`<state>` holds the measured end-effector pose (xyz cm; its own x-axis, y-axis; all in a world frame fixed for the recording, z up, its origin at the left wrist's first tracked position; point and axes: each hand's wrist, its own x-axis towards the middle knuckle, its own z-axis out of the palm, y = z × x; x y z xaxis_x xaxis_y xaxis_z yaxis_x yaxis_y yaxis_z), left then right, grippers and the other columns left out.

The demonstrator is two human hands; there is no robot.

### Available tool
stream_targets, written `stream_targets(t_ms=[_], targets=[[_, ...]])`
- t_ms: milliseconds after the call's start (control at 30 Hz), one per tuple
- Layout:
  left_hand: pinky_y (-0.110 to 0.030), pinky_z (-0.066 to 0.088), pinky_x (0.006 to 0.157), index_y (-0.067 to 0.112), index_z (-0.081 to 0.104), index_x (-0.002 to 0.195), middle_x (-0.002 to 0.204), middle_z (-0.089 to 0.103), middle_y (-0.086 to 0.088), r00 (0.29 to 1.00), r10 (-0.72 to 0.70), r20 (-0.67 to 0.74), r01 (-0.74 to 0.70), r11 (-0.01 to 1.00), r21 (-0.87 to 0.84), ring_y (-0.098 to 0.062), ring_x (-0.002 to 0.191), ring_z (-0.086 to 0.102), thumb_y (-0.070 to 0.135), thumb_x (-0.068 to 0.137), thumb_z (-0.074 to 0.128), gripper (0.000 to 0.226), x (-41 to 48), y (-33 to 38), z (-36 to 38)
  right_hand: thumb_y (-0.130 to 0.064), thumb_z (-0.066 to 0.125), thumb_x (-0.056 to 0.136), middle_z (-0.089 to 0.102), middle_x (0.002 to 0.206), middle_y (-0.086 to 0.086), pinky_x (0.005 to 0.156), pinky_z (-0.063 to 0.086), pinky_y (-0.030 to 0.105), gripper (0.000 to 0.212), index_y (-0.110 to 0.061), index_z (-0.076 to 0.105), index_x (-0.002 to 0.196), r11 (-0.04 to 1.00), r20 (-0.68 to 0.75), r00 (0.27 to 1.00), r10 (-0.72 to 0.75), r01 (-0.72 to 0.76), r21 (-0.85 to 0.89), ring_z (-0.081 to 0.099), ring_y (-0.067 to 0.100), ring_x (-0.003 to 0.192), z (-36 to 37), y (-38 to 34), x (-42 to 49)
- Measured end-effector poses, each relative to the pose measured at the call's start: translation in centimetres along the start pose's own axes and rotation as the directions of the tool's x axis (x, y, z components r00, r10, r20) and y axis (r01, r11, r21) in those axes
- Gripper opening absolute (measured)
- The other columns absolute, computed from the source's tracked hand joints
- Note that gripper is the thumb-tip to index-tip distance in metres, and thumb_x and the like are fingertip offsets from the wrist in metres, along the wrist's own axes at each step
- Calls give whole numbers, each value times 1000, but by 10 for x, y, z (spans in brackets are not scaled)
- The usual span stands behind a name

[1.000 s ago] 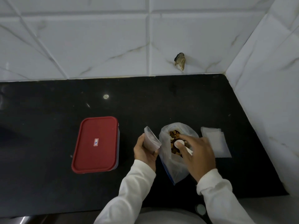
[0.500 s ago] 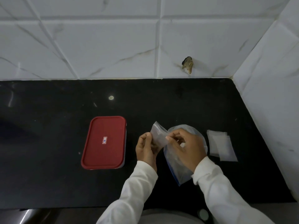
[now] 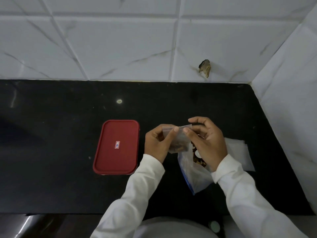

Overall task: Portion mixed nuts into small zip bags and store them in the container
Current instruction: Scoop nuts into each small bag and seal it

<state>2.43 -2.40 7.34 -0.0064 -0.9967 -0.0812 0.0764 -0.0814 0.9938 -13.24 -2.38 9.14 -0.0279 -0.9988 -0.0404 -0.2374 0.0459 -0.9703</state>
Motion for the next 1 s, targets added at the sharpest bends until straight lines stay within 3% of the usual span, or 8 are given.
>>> stream_targets(t_ms=[167, 300, 467, 533, 667, 800, 900, 1000], targets=[[-23, 57, 78, 16, 69, 97, 98, 72, -2, 997, -69, 21, 68, 997, 39, -13, 95, 69, 20, 90, 66, 8, 6, -6, 1, -21, 72, 85, 72, 99, -1, 85, 58, 38, 36, -28, 57, 117, 989, -86, 991, 107, -98, 110, 69, 9, 94, 11, 6, -1], [-10, 51, 67, 21, 69, 91, 89, 71, 6, 992, -127, 18, 125, 989, 77, 5, 82, 67, 19, 91, 65, 4, 6, -7, 5, -19, 71, 85, 71, 98, -1, 87, 57, 40, 36, -30, 54, 114, 989, -130, 985, 115, -102, 107, 69, 9, 93, 19, 10, -2], [-10, 51, 62, 23, 71, 87, 84, 74, 6, 978, -200, -58, 201, 979, 21, 0, 78, 70, 21, 89, 69, 3, 6, -10, 11, -17, 73, 84, 72, 93, 0, 86, 58, 41, 39, -29, 50, 113, 983, -193, 971, 143, -118, 138, 70, 9, 90, 24, 15, -3], [-18, 55, 66, 18, 73, 86, 83, 76, 2, 949, -298, -99, 288, 952, -101, -6, 79, 72, 22, 88, 70, 6, 6, -10, 14, -20, 75, 82, 73, 94, -2, 85, 58, 40, 43, -29, 50, 115, 966, -208, 957, 201, -158, 207, 70, 9, 90, 22, 15, -1], [-47, 56, 91, 15, 77, 87, 94, 76, -8, 918, -391, -69, 368, 902, -225, -24, 93, 73, 24, 90, 68, 13, 6, -13, 12, -20, 77, 80, 73, 95, -2, 84, 58, 36, 46, -28, 51, 117, 915, -236, 923, 302, -211, 344, 71, 8, 90, 17, 13, 2], [-48, 51, 98, 19, 78, 81, 93, 77, -3, 912, -405, -60, 383, 897, -220, -21, 96, 72, 22, 89, 68, 13, 7, -11, 8, -17, 78, 79, 74, 90, -4, 89, 56, 39, 41, -25, 52, 110, 884, -230, 901, 368, -262, 387, 71, 8, 88, 16, 17, 3], [-41, 53, 94, 22, 77, 70, 81, 77, 3, 913, -391, -120, 364, 910, -197, -12, 83, 72, 17, 89, 68, 22, 7, -8, 10, -15, 78, 78, 75, 89, -1, 91, 55, 41, 39, -20, 51, 106, 867, -246, 886, 394, -269, 420, 72, 9, 86, 19, 21, 2], [-44, 54, 93, 20, 78, 78, 90, 77, -1, 921, -377, -100, 357, 917, -178, -17, 91, 73, 22, 88, 69, 13, 7, -10, 12, -18, 81, 76, 75, 92, 0, 93, 54, 44, 37, -23, 53, 101, 826, -270, 849, 454, -288, 485, 71, 13, 91, 21, 26, 5]])
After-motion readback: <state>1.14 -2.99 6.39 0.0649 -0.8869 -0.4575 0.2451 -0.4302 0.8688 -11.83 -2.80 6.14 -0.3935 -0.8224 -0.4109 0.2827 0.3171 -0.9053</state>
